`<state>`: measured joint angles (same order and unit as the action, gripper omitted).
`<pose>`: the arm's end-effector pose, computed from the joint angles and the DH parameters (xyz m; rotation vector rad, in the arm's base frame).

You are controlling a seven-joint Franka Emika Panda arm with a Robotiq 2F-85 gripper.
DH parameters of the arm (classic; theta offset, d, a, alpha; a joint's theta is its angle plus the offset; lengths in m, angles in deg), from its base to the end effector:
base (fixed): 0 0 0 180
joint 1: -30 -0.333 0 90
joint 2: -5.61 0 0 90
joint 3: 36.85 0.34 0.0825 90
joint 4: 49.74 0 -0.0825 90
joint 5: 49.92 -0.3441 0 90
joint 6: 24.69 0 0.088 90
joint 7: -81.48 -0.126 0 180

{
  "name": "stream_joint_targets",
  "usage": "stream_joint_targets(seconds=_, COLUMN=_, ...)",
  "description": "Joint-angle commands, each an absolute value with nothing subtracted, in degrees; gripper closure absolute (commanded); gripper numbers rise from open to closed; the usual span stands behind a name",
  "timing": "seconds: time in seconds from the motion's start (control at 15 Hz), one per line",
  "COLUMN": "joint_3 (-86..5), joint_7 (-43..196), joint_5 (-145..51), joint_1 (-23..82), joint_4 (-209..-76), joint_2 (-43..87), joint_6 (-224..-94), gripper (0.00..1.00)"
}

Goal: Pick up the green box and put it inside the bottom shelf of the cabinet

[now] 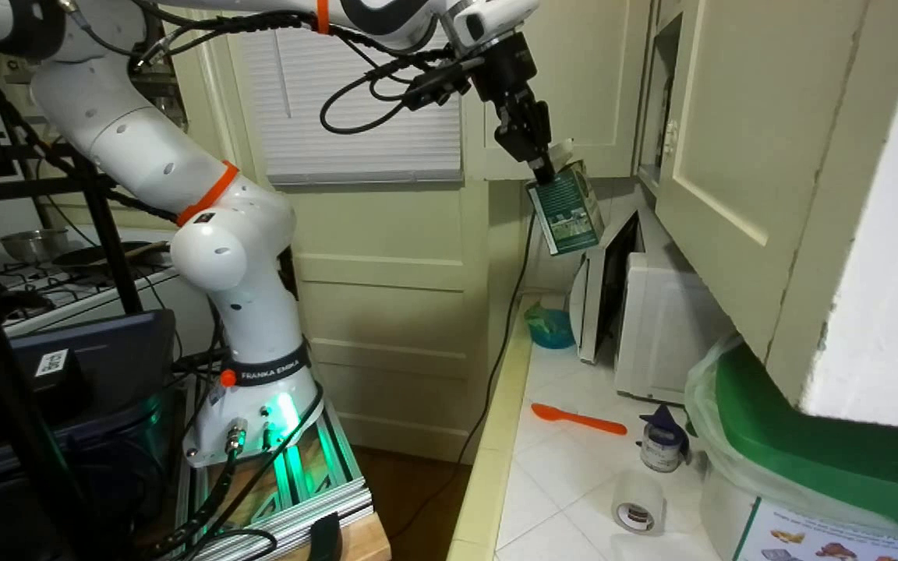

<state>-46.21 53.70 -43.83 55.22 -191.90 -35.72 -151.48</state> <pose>0.2593 -0.2015 0.5805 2.6591 -1.5019 0.6950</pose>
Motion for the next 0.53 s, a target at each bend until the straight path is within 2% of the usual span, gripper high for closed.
stream_joint_targets(seconds=0.0, joint_3=-45.7, joint_7=54.2, joint_5=-44.5, joint_1=55.9, joint_4=-191.7, joint_2=-35.5, joint_6=-151.3, gripper=1.0)
stream_joint_targets(seconds=0.47, joint_3=-44.7, joint_7=51.6, joint_5=-49.1, joint_1=54.0, joint_4=-187.8, joint_2=-30.1, joint_6=-150.3, gripper=1.0)
